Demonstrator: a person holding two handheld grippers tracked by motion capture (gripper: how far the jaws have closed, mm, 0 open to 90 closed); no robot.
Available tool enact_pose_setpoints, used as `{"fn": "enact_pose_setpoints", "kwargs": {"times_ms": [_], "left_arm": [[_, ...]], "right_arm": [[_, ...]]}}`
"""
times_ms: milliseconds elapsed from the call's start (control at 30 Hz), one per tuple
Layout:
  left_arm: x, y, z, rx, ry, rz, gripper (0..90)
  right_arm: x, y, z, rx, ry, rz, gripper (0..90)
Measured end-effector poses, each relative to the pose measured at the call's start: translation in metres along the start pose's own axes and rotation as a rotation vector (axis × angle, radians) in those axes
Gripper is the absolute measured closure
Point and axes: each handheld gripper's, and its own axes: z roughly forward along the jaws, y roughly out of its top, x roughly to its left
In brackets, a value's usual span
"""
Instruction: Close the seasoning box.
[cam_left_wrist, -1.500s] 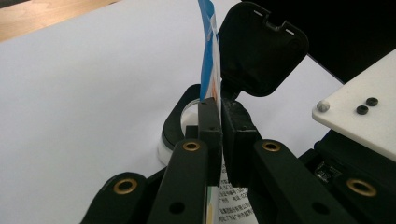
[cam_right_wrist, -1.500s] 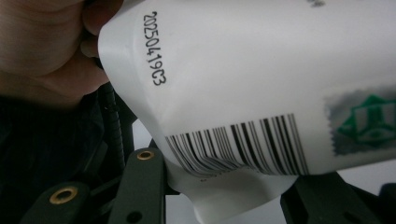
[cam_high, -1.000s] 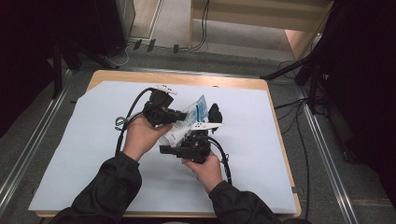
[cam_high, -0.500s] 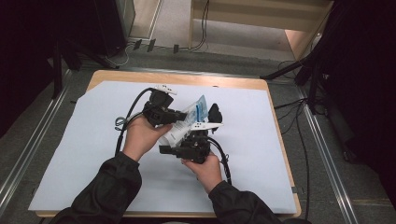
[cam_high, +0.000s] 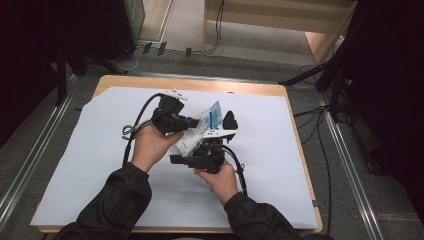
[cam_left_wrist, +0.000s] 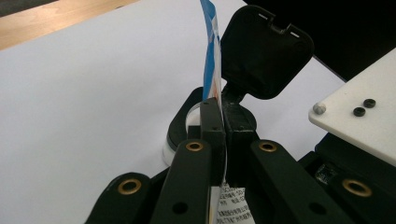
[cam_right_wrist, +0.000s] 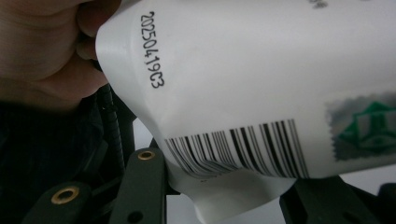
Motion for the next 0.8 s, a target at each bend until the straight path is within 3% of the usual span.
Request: {"fn": "enact_pose_setpoints", "kwargs": {"times_ms": [800], "left_arm": [[-0.0048, 0.0079, 0.0002, 0.001, -0.02, -0.005, 89.8]], "right_arm": [[0.0003, 0.0033, -0.0052, -0.006, 0.005, -0.007, 63.0]]}}
